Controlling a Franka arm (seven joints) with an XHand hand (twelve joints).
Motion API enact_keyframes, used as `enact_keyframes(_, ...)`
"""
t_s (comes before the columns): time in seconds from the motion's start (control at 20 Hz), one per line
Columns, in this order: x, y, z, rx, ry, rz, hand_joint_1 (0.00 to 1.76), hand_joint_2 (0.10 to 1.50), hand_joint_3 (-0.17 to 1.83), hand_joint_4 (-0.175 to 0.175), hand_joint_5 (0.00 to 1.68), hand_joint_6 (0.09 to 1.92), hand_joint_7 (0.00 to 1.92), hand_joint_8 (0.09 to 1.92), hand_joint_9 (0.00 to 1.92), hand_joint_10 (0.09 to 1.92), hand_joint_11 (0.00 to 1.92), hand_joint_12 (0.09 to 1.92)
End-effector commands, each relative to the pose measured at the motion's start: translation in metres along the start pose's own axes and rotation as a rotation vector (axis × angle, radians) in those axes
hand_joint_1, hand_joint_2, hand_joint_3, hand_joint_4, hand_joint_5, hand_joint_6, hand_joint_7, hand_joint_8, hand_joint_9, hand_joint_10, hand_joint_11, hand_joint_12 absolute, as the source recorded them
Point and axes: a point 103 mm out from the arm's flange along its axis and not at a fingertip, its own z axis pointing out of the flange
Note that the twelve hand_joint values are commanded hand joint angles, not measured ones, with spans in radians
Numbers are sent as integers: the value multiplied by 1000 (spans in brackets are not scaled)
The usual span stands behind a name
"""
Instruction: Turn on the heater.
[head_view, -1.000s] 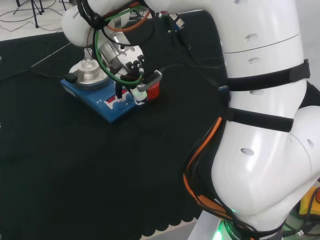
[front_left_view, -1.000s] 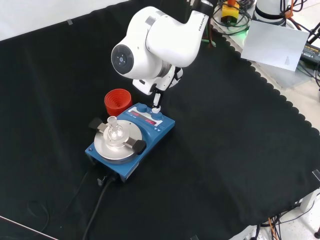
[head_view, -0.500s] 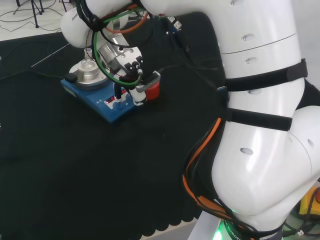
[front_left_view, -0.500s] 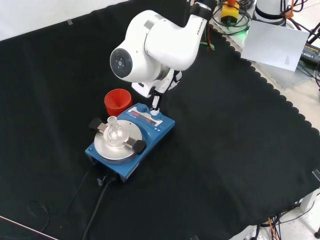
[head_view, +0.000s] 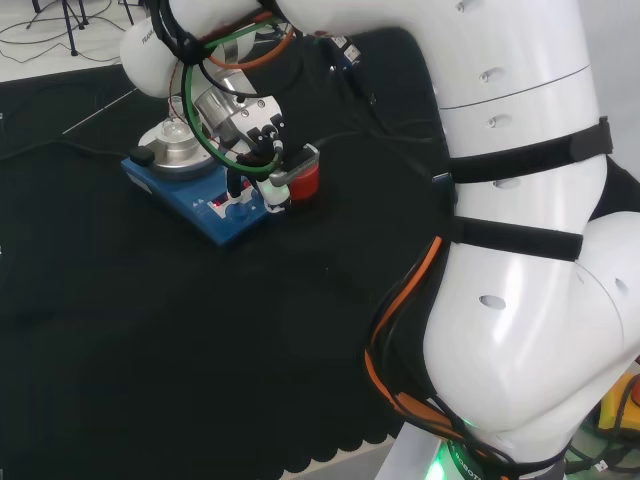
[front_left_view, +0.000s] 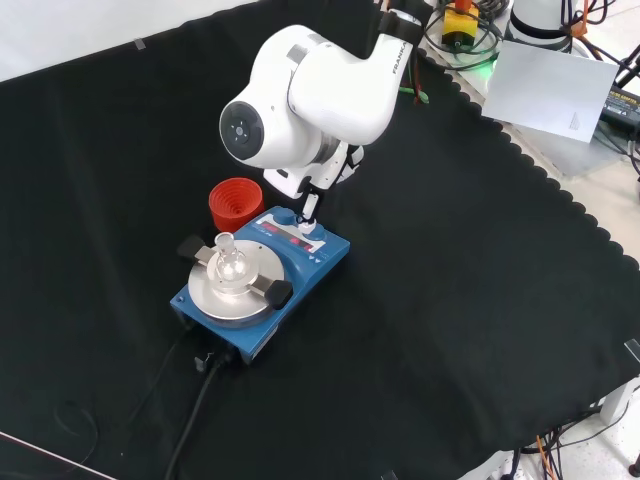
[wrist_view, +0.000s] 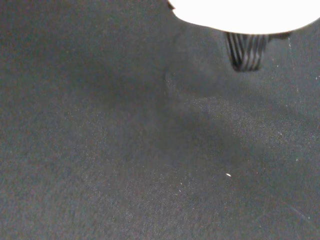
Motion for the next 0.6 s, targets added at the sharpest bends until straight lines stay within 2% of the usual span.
enact_keyframes(0.05,-10,-28,-32,-74,10,12,1560,483,1357,9,420,87,1692,1920,1819,1780,1601,1590)
enact_keyframes(0.2,-34,-38,-33,-99,37,22,1560,482,1358,9,422,87,1692,1920,1818,1780,1600,1590)
enact_keyframes(0.35,-25,-48,-41,-102,30,43,1560,482,1359,9,423,87,1692,1920,1818,1780,1600,1589)
enact_keyframes(0.6,-18,-49,-43,-103,33,40,1560,481,1360,9,426,87,1693,1920,1818,1779,1600,1588)
